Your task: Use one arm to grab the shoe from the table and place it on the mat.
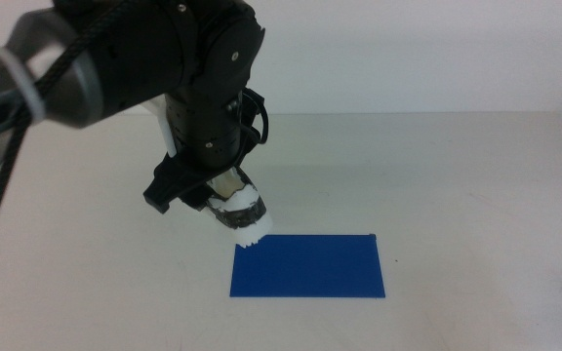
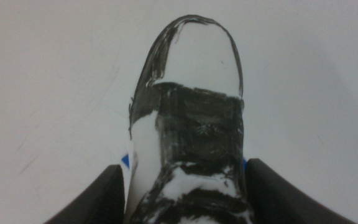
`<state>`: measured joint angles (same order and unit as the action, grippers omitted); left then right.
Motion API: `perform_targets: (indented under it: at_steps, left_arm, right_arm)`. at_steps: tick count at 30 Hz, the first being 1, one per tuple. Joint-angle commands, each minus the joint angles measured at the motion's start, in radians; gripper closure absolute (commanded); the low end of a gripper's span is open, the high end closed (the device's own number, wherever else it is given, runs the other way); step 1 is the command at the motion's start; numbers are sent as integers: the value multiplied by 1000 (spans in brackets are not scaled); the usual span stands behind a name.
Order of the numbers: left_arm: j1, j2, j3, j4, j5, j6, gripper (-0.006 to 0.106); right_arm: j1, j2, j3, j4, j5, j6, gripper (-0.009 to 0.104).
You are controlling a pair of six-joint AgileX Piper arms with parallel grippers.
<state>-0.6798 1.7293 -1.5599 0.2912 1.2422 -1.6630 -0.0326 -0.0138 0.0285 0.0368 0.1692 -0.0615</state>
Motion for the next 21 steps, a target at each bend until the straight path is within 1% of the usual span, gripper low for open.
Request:
perform_targets:
  at_steps: [1, 4, 12, 21]
  left_arm:
    - [-35, -77, 0, 55, 55, -53, 102]
    - [-68, -78, 3, 82, 53, -91, 102]
    - [-94, -43, -11, 81, 8, -156, 102]
    - [-127, 92, -170, 75, 76, -175, 102]
  right_arm:
    - [3, -20, -10, -8, -79, -13, 29]
    - [3, -20, -10, -8, -79, -13, 29]
    - [3, -20, -10, -8, -79, -13, 29]
    - [3, -20, -10, -8, -79, -13, 29]
